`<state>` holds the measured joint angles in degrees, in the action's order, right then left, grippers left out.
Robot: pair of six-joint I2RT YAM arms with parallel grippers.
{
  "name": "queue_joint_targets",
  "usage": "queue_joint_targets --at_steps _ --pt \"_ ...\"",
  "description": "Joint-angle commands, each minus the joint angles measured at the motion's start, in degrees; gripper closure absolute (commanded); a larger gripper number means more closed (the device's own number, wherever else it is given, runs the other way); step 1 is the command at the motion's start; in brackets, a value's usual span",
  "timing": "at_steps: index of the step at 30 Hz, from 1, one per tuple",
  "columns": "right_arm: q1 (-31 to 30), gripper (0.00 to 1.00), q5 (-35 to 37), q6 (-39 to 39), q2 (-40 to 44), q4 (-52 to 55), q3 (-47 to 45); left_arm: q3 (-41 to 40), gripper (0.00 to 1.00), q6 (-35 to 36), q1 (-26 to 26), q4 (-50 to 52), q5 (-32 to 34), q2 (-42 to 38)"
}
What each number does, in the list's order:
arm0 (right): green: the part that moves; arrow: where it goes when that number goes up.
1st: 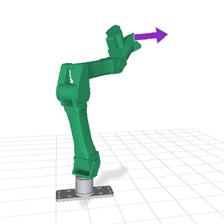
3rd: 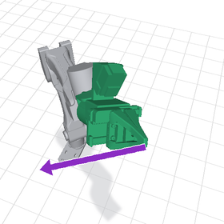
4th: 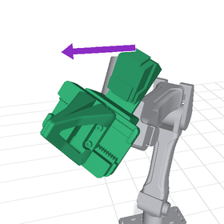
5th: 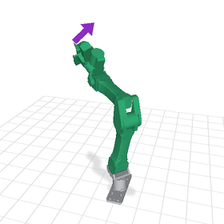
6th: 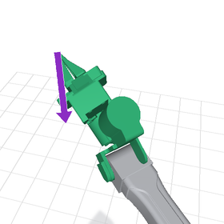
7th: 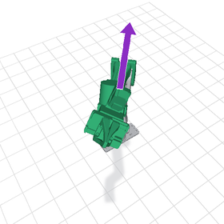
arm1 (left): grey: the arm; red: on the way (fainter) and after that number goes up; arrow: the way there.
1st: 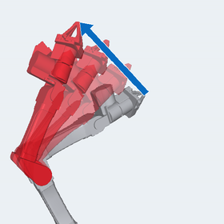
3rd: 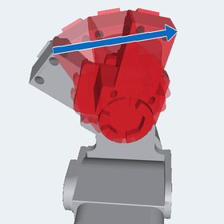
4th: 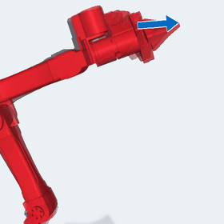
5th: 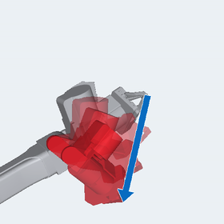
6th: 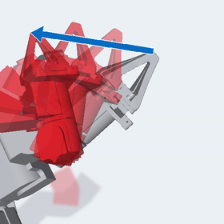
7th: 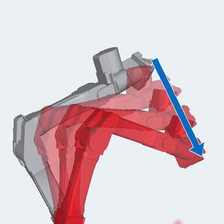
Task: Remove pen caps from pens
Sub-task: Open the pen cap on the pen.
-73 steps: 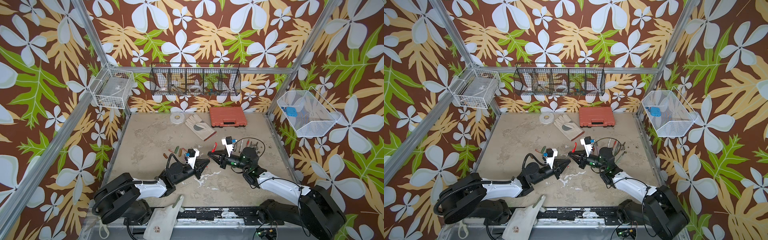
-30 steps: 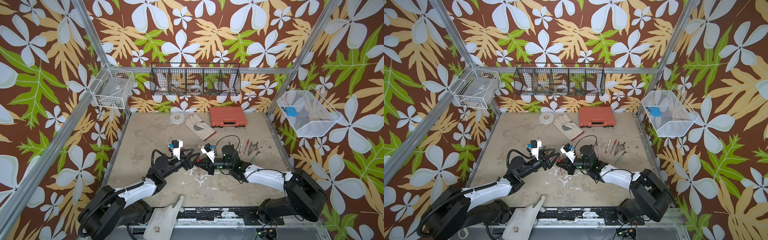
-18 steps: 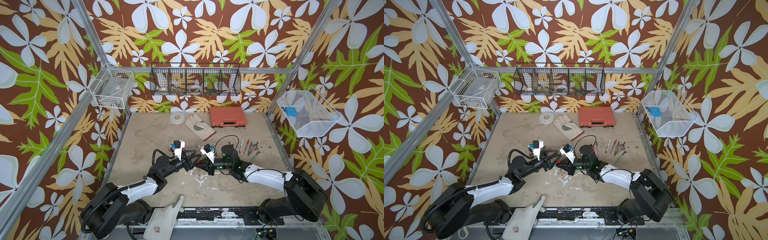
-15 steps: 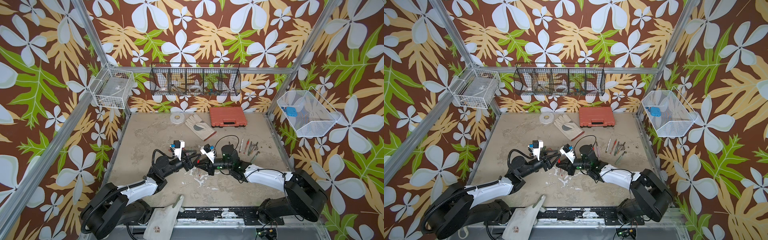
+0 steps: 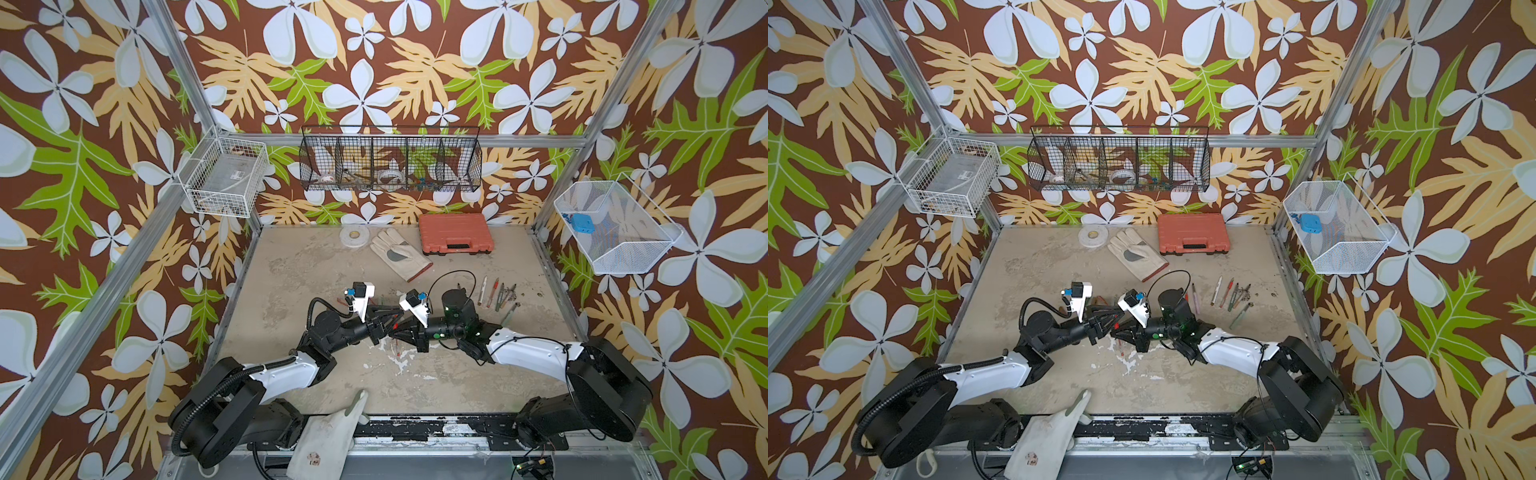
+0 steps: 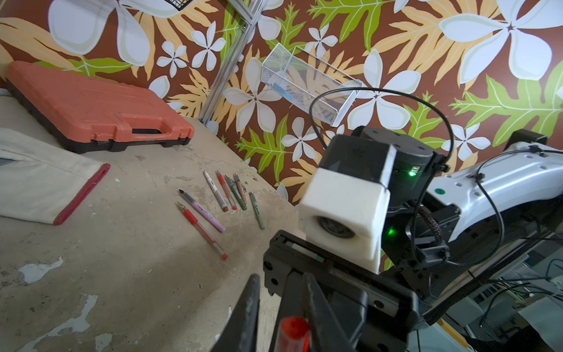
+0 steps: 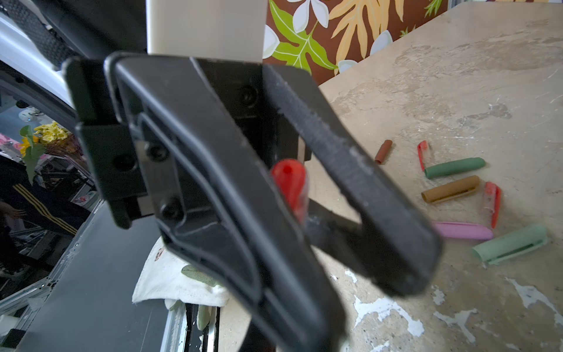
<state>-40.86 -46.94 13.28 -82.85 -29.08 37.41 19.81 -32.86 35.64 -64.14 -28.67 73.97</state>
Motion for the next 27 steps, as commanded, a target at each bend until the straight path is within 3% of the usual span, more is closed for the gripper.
queue_joint_targets --at_steps 1,6,10,12,20,27 --pt "-0.05 1.00 -4.53 -0.62 -0.25 -1.71 0.17 0.16 0.80 -0.62 -0.22 -3.89 -2.44 -0.02" --pt "-0.09 1.00 -7.92 -0.36 -1.33 -2.38 0.65 -0.04 0.85 -1.03 -0.22 -5.22 -3.96 -0.11" --pt "-0.03 1.00 -8.19 -0.18 -1.00 -2.46 0.53 0.08 0.98 -1.42 -0.22 -5.91 -4.66 0.40" --pt "-0.02 1.00 -7.92 -0.18 -0.38 -2.51 0.35 -0.08 1.00 -1.40 -0.22 -5.91 -4.23 0.09" --pt "-0.04 0.56 1.59 -0.97 5.63 -1.58 -2.58 -1.35 1.00 1.03 -0.20 2.28 7.77 -6.39" --pt "-0.79 0.51 4.79 -1.17 6.92 -2.31 -3.92 -2.66 1.00 0.10 -0.22 2.38 11.29 -8.87"
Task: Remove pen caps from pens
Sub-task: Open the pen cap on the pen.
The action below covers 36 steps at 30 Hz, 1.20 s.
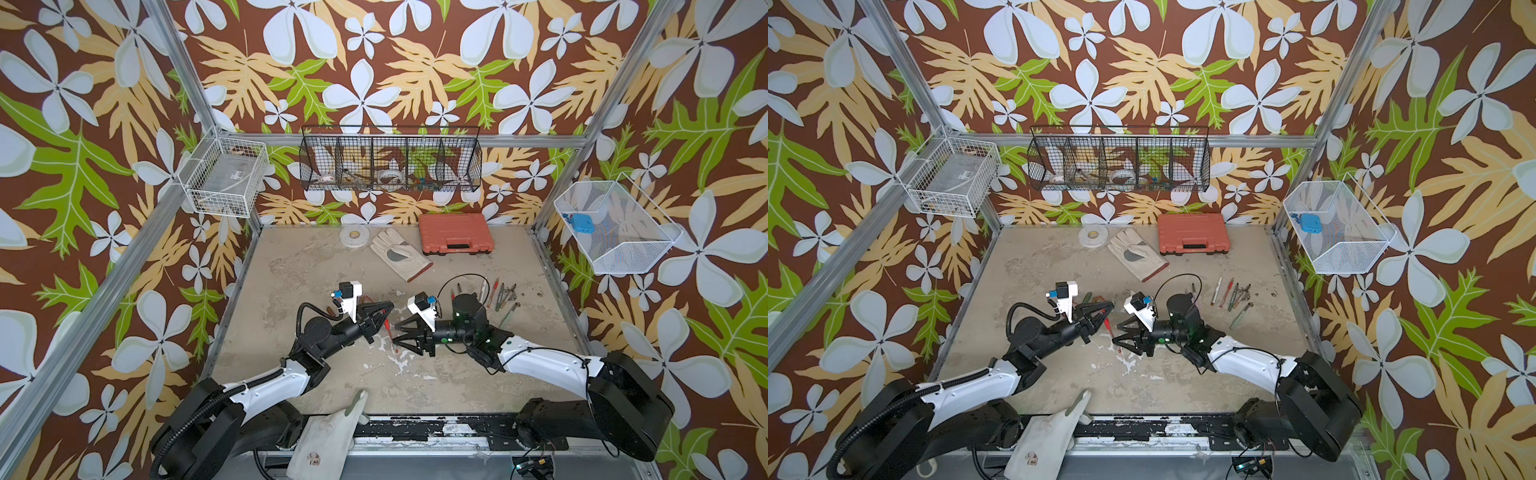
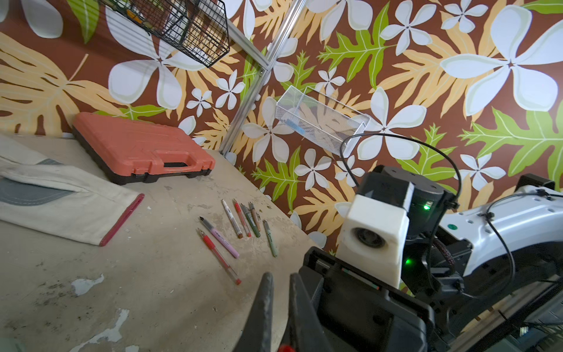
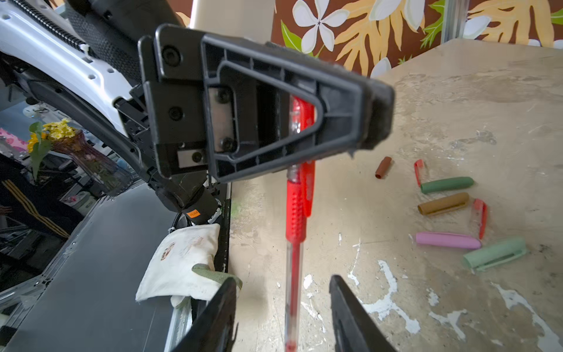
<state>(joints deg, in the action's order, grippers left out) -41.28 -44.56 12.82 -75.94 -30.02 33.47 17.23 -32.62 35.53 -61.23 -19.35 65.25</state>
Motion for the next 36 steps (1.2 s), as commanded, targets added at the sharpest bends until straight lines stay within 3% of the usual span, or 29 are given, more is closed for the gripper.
queue_joint_targets --at_steps 1,10,12,15,17,18,22,24,32,36 --pt "-0.66 0.51 3.31 -0.69 -0.20 -1.27 0.16 -0.14 1.00 -0.62 -0.11 -1.04 1.63 0.15" --pt "-3.69 0.55 6.77 -2.22 -4.10 1.48 2.92 -0.01 1.00 -4.16 -0.11 -9.54 -6.36 4.83" --pt "-3.66 0.64 6.39 -2.18 -4.40 1.30 3.05 0.10 1.00 -4.47 -0.11 -9.80 -6.57 5.17" --pt "-3.68 0.91 5.64 -2.15 -4.49 0.86 3.05 0.08 1.00 -4.49 -0.16 -9.80 -6.55 5.31" --pt "-3.72 1.00 6.02 -2.68 -3.82 1.24 2.83 0.19 1.00 -4.56 -0.11 -9.48 -6.31 5.32" --pt "-3.70 1.00 6.33 -2.94 -3.38 1.37 2.67 0.17 0.96 -4.38 -0.11 -9.22 -6.34 5.16" --pt "-3.62 1.00 6.65 -3.59 -1.18 1.73 1.86 0.50 0.63 -3.25 -0.11 -7.77 -6.74 5.05" --pt "-3.42 1.00 6.59 -3.68 -0.42 1.73 1.67 1.00 0.57 -3.06 -0.11 -7.10 -7.31 5.45" --pt "-1.91 1.00 4.75 -2.80 -1.46 2.89 2.40 0.80 0.65 -2.92 -0.12 -9.22 -9.23 6.70" --pt "-1.79 1.00 4.81 -2.63 -1.90 2.93 2.55 0.26 0.62 -1.95 -0.11 -8.27 -8.01 5.09"
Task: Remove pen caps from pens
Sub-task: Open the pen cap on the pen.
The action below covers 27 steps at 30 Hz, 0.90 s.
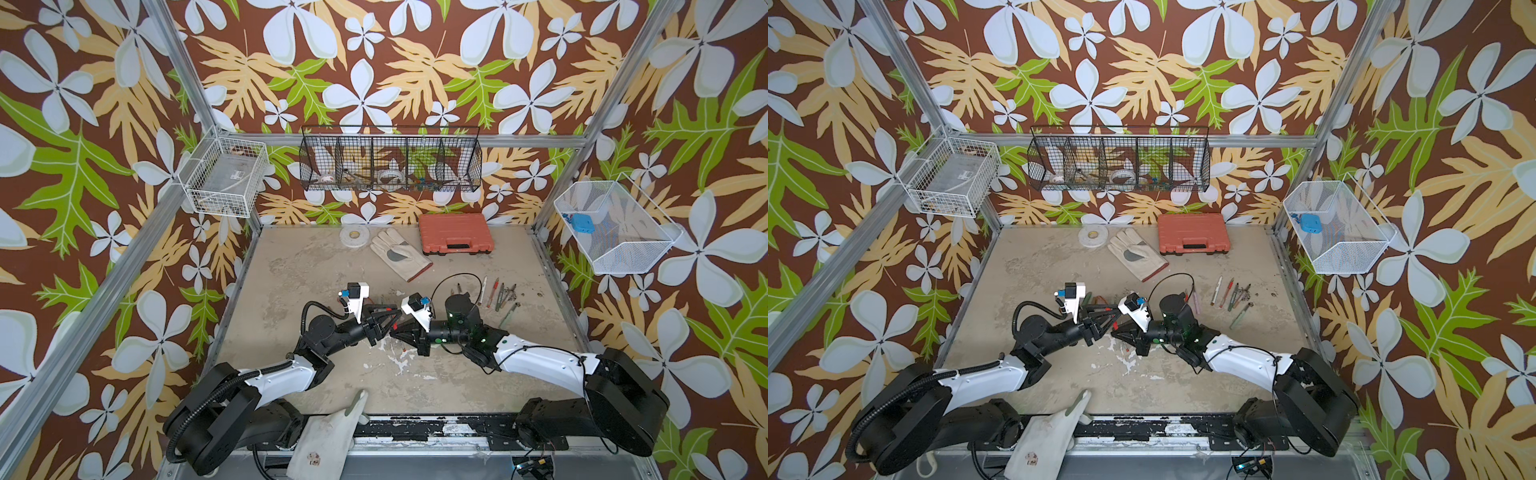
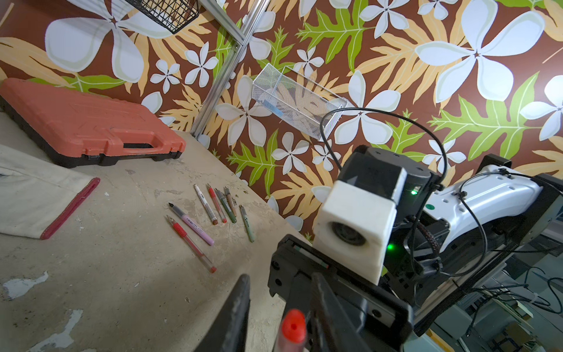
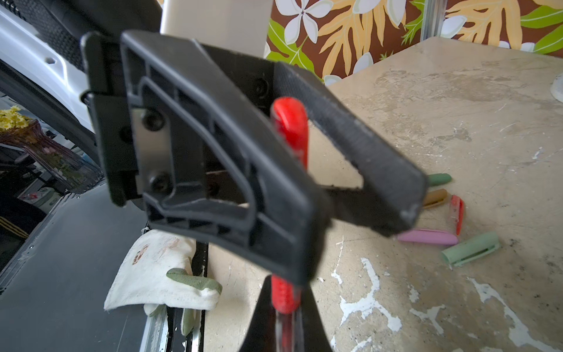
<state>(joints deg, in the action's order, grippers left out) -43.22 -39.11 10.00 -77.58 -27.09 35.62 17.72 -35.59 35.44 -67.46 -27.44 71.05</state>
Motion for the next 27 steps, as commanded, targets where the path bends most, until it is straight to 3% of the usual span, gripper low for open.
queue_joint_targets --at_steps 1,9,18,24,27 --pt "0.24 1.00 -0.71 0.37 -0.26 -0.03 0.44 -0.21 0.61 1.19 -0.02 -1.60 0.21 -1.05" --pt "1.47 1.00 -1.84 1.53 0.02 -1.56 -0.33 -0.18 0.63 1.31 -0.07 -0.82 0.64 -1.36" --pt "1.50 1.00 -2.97 1.60 0.08 -2.15 -0.40 0.47 0.80 1.05 -0.02 -1.22 -0.70 0.24" --pt "1.48 1.00 -2.85 1.65 0.39 -2.26 -0.59 0.26 1.00 1.22 -0.02 -1.00 -0.26 -0.31" --pt "1.53 1.00 -1.66 1.30 0.68 -1.74 -0.60 0.23 1.00 1.49 -0.07 0.49 1.59 -1.25"
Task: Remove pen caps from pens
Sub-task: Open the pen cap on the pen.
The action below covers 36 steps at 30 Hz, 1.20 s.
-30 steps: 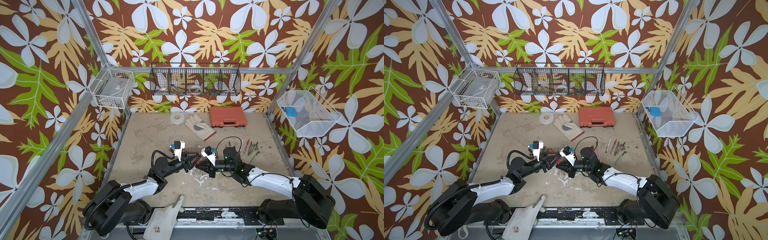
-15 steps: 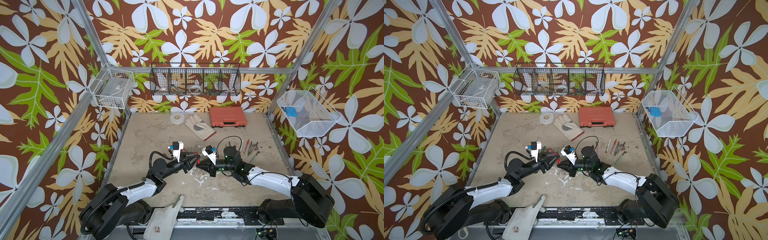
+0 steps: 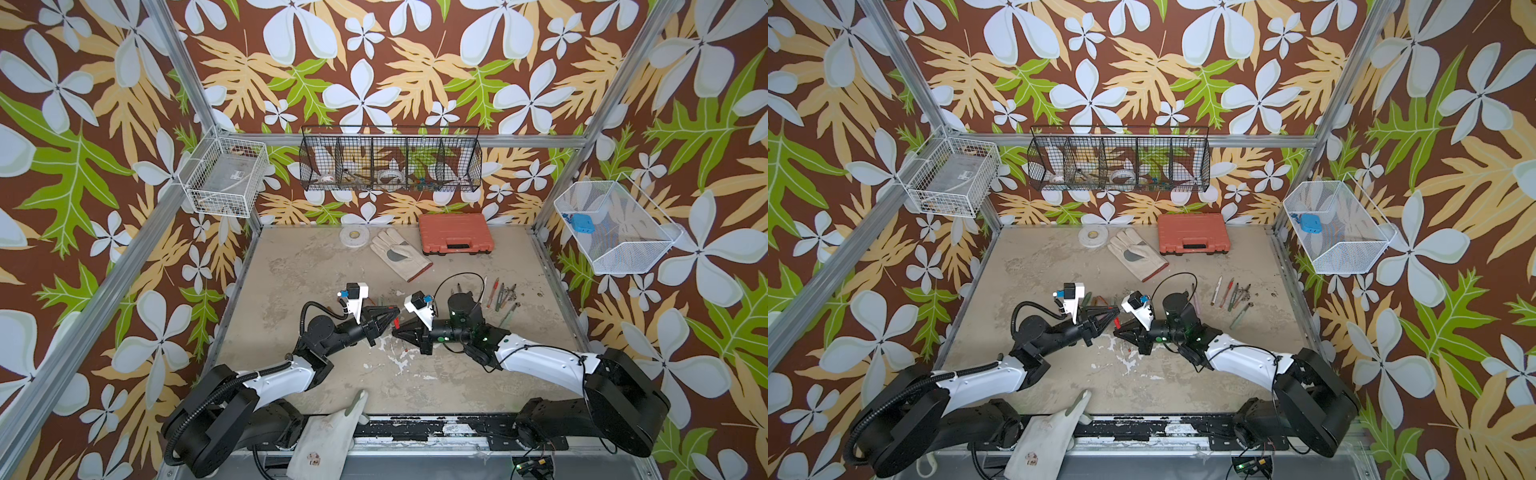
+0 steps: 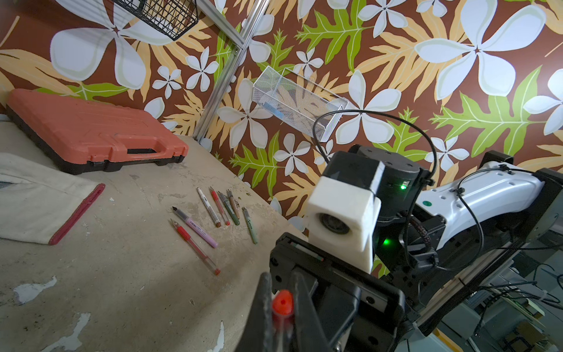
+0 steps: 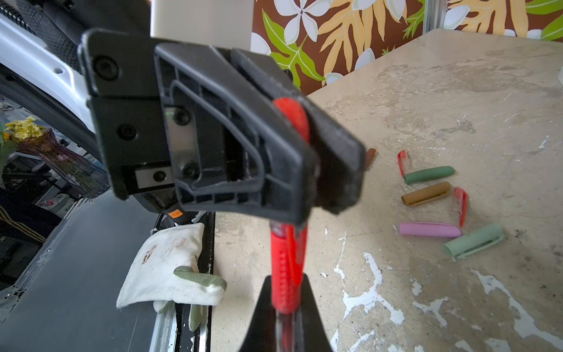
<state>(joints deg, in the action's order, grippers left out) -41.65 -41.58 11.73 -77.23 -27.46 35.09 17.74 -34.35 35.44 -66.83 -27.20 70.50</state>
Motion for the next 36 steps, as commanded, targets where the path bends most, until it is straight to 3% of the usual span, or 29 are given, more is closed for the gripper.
queue_joint_targets --at_steps 1,8,12,14,18,21,25,27,32,36 --pt "-0.07 1.00 1.78 -0.52 0.41 -1.08 -0.08 0.14 1.00 0.12 -0.02 0.57 2.51 -1.19" --pt "-2.79 1.00 16.55 -1.33 -0.56 3.05 1.49 -0.23 1.00 -0.87 -0.02 6.12 12.12 -3.16" --pt "-6.01 1.00 27.02 -3.54 -0.65 6.07 2.56 -0.39 1.00 -0.96 -0.03 7.42 14.69 -3.77" --pt "-6.60 1.00 28.87 -3.71 -0.73 6.17 2.64 -0.44 1.00 -0.81 -0.02 7.42 15.15 -3.96" --pt "-6.41 1.00 23.79 -3.79 -0.47 4.96 2.19 -0.74 1.00 -0.41 -0.02 7.44 15.34 -4.47" --pt "-4.91 1.00 13.99 -3.03 -1.09 3.19 1.87 -1.33 1.00 0.24 -0.26 6.45 14.31 -5.31" --pt "-1.40 1.00 -0.45 0.12 -2.98 -2.51 0.58 -5.27 1.00 -1.36 -2.57 -4.41 7.79 -5.41" --pt "-0.32 1.00 -4.41 1.01 -4.07 -3.96 0.42 -6.23 1.00 -3.88 -4.42 -8.98 4.62 -4.41" --pt "0.17 1.00 -6.23 1.58 -5.99 -4.16 1.11 -6.40 1.00 -5.81 -5.82 -12.01 2.37 -2.48" --pt "-0.23 1.00 -0.54 -0.48 -5.98 -0.20 2.06 -6.45 1.00 -6.08 -6.08 -11.38 3.20 -2.81"
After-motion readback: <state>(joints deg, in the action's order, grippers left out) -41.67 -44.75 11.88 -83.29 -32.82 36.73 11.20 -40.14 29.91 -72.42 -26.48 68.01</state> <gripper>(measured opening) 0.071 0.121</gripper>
